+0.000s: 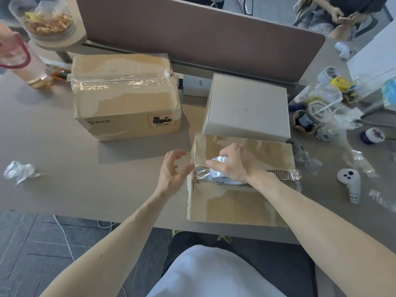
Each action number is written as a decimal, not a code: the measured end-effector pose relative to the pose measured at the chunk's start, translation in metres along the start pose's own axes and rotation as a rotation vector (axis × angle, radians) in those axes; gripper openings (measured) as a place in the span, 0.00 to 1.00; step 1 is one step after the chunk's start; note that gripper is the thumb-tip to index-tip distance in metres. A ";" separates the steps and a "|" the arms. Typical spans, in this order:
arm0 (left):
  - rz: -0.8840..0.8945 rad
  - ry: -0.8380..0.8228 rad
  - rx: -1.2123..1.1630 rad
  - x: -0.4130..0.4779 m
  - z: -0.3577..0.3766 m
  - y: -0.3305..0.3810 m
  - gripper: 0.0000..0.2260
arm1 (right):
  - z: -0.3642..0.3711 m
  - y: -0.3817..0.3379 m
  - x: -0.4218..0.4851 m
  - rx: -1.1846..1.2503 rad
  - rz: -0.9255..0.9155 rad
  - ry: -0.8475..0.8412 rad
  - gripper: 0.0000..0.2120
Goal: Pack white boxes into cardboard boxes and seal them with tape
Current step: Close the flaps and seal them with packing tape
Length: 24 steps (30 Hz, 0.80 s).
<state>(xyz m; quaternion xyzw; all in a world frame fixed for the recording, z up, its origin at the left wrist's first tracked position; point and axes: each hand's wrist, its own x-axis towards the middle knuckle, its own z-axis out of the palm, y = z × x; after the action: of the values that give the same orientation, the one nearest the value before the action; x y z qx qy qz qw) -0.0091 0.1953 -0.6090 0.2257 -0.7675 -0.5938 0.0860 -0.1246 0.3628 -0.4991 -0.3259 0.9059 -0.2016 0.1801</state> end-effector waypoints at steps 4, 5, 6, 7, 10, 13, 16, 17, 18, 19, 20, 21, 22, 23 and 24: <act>0.303 -0.430 0.441 -0.005 0.008 0.024 0.35 | -0.002 0.001 -0.005 -0.002 -0.046 0.022 0.30; 0.263 -0.453 0.562 -0.006 0.013 0.031 0.39 | -0.005 0.001 -0.005 0.026 -0.055 0.004 0.29; 0.218 -0.431 0.635 -0.008 0.018 0.037 0.41 | -0.009 0.002 -0.006 0.080 -0.060 -0.034 0.29; 0.184 -0.393 0.681 -0.011 0.024 0.043 0.43 | -0.012 0.009 -0.007 0.159 -0.063 -0.089 0.28; 0.146 -0.285 0.809 -0.017 0.039 0.053 0.47 | -0.021 0.039 -0.017 0.427 -0.020 -0.309 0.27; 0.111 -0.250 0.948 -0.017 0.044 0.052 0.51 | -0.024 0.050 -0.021 0.475 -0.017 -0.374 0.27; 0.105 -0.248 1.056 -0.018 0.045 0.054 0.53 | -0.027 0.046 -0.017 0.408 -0.077 -0.354 0.28; 0.086 -0.248 1.072 -0.019 0.045 0.057 0.55 | -0.030 0.048 -0.016 0.365 -0.095 -0.342 0.28; 0.066 -0.260 1.087 -0.020 0.046 0.060 0.57 | -0.034 0.054 -0.018 0.328 -0.105 -0.327 0.28; 0.052 -0.280 1.105 -0.021 0.046 0.063 0.58 | -0.039 0.063 -0.021 0.295 -0.105 -0.305 0.29; 0.044 -0.298 1.128 -0.021 0.046 0.064 0.58 | -0.044 0.074 -0.026 0.271 -0.106 -0.269 0.30; 0.041 -0.312 1.153 -0.021 0.045 0.065 0.57 | -0.050 0.085 -0.032 0.258 -0.105 -0.231 0.30; 0.041 -0.320 1.179 -0.020 0.044 0.066 0.55 | -0.055 0.094 -0.037 0.259 -0.105 -0.203 0.30; 0.042 -0.322 1.209 -0.019 0.045 0.066 0.54 | -0.059 0.100 -0.041 0.266 -0.108 -0.191 0.30; 0.045 -0.311 1.238 -0.020 0.046 0.067 0.54 | -0.060 0.104 -0.043 0.266 -0.120 -0.183 0.30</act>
<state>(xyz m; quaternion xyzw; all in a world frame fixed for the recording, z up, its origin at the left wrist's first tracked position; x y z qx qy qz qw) -0.0257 0.2574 -0.5551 0.1285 -0.9766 -0.0641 -0.1602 -0.1749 0.4793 -0.4901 -0.3697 0.8300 -0.2997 0.2910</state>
